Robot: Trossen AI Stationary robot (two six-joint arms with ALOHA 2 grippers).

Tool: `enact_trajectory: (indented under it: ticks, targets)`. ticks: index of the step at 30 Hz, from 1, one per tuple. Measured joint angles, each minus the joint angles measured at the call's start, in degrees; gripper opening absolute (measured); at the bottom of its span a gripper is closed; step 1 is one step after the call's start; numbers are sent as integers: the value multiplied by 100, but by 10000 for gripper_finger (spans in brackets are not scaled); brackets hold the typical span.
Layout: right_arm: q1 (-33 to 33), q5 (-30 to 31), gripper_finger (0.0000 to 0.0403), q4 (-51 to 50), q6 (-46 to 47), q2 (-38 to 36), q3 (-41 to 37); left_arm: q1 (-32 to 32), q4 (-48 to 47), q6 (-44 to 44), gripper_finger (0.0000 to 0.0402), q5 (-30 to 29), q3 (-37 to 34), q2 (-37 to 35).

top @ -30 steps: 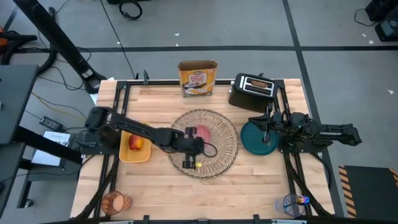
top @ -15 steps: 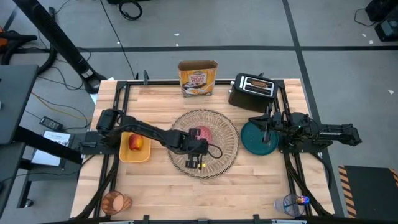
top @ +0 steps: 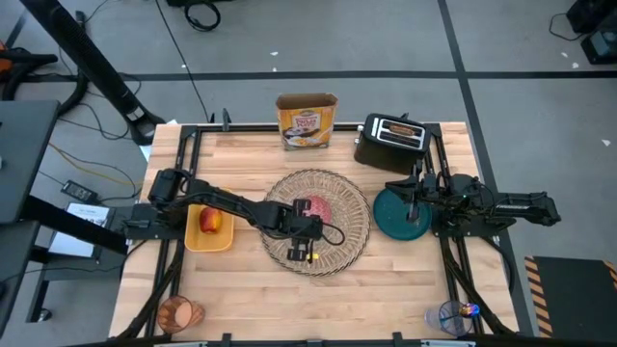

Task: Arrange a breakfast setting
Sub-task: Put the red bowl on the brown table mat, then pour the cereal from the yellow cereal box into the red bowl on the brown table mat

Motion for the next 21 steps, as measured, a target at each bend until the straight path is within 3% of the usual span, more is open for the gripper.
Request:
enact_trajectory:
  ticks: [7,17,21]
  targets:
    - [0,0,30,0,0,0,0,-76,-47,67,68,34,0,-162]
    - [-1,0,30,100,2,0,-2,-120,-296,28,68,109,-10,-1138]
    - [1,0,30,351,0,0,0,-142,548,111,68,143,-292,-1703]
